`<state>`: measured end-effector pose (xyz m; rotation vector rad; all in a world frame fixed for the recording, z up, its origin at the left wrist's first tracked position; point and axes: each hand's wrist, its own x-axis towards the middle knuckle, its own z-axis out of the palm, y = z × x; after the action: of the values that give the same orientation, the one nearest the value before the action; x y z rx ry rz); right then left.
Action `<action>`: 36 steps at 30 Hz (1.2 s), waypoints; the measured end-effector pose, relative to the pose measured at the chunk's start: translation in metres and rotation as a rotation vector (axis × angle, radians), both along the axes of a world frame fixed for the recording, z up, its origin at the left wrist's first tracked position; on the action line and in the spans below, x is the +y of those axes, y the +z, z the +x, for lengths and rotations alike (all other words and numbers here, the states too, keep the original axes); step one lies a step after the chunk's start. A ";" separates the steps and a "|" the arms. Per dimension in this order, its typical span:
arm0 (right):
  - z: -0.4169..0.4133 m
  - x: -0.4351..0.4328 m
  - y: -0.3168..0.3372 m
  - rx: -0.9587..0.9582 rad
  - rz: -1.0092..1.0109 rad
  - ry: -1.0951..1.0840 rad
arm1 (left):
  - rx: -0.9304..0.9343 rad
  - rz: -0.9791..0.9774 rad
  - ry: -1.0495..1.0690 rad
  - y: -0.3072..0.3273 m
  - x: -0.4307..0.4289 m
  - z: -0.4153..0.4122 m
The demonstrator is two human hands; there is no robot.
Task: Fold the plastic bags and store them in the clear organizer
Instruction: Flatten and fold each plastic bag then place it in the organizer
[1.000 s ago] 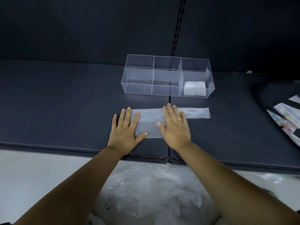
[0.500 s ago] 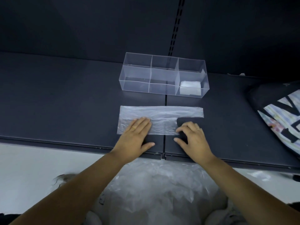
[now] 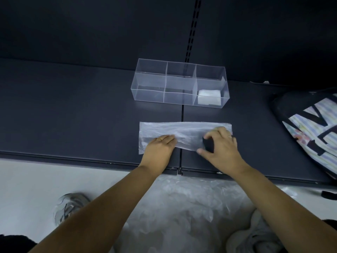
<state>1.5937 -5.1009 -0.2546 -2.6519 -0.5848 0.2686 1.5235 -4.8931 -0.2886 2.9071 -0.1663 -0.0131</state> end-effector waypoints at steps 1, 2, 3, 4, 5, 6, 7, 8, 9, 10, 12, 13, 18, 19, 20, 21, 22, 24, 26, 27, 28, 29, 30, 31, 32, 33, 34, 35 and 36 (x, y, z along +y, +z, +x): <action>-0.003 0.002 0.001 -0.024 -0.021 0.076 | -0.006 0.022 -0.005 0.001 -0.002 0.000; -0.006 0.006 0.000 -0.052 -0.058 0.166 | -0.014 0.043 -0.008 0.001 -0.004 0.001; -0.009 0.012 -0.002 -0.076 -0.101 0.249 | -0.022 0.057 -0.010 0.002 -0.006 0.000; -0.011 0.017 -0.005 -0.092 -0.137 0.298 | -0.036 0.059 -0.007 0.004 -0.007 -0.001; -0.010 0.021 -0.010 -0.101 -0.140 0.306 | -0.052 0.057 0.000 0.007 -0.007 -0.002; -0.008 0.023 -0.014 -0.099 -0.084 0.280 | -0.063 0.051 0.010 0.009 -0.005 -0.002; -0.005 0.023 -0.017 -0.083 0.032 0.214 | -0.072 0.017 0.026 0.012 0.000 -0.003; -0.001 0.022 -0.018 -0.038 0.179 0.110 | -0.076 -0.065 0.064 0.014 0.006 -0.003; 0.005 0.020 -0.018 0.041 0.311 -0.008 | -0.069 -0.186 0.124 0.015 0.015 -0.004; 0.010 0.018 -0.017 0.139 0.402 -0.120 | -0.039 -0.323 0.207 0.018 0.025 -0.004; 0.021 0.016 -0.016 0.282 0.475 -0.263 | 0.049 -0.580 0.412 0.023 0.049 -0.005; 0.025 0.016 -0.017 0.322 0.487 -0.309 | 0.086 -0.676 0.514 0.023 0.061 -0.005; 0.038 0.030 -0.022 0.310 0.478 -0.484 | 0.159 -0.803 0.748 0.020 0.085 -0.002; 0.039 0.032 -0.023 0.290 0.445 -0.502 | 0.147 -0.793 0.780 0.020 0.083 -0.001; 0.041 0.035 -0.023 0.278 0.410 -0.514 | 0.132 -0.762 0.813 0.021 0.081 0.001; 0.043 0.037 -0.023 0.276 0.373 -0.524 | 0.114 -0.706 0.850 0.021 0.078 0.002; 0.045 0.039 -0.022 0.276 0.333 -0.530 | 0.076 -0.621 0.890 0.021 0.073 0.002; 0.047 0.042 -0.021 0.268 0.259 -0.537 | -0.097 -0.377 0.916 0.023 0.059 0.001; 0.048 0.044 -0.020 0.248 0.220 -0.542 | -0.285 -0.248 0.708 0.025 0.032 0.000; 0.048 0.045 -0.020 0.243 0.212 -0.545 | -0.317 -0.235 0.532 0.023 0.017 0.001; 0.047 0.045 -0.020 0.245 0.207 -0.550 | -0.276 -0.229 0.374 0.018 0.002 0.002; 0.047 0.045 -0.018 0.248 0.207 -0.550 | -0.162 -0.208 0.284 0.012 -0.011 0.002; 0.045 0.045 -0.017 0.252 0.207 -0.545 | -0.017 -0.161 0.265 0.006 -0.019 0.003; 0.045 0.046 -0.016 0.242 0.205 -0.542 | 0.099 -0.082 0.286 -0.001 -0.021 0.003; 0.042 0.048 -0.014 0.186 0.175 -0.540 | 0.159 0.002 0.306 -0.010 -0.021 0.002; 0.036 0.050 -0.012 0.061 0.117 -0.509 | 0.183 0.061 0.310 -0.016 -0.021 0.002; 0.029 0.054 -0.011 -0.101 0.077 -0.429 | 0.186 0.093 0.306 -0.020 -0.020 0.001; 0.019 0.059 -0.013 -0.224 0.087 -0.286 | 0.184 0.106 0.300 -0.023 -0.020 0.001; 0.009 0.065 -0.016 -0.268 0.109 -0.100 | 0.190 0.117 0.296 -0.024 -0.020 0.002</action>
<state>1.6027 -5.0355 -0.2704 -2.6180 -0.5298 -0.1466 1.5259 -4.9129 -0.3129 2.9934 0.3058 -0.2559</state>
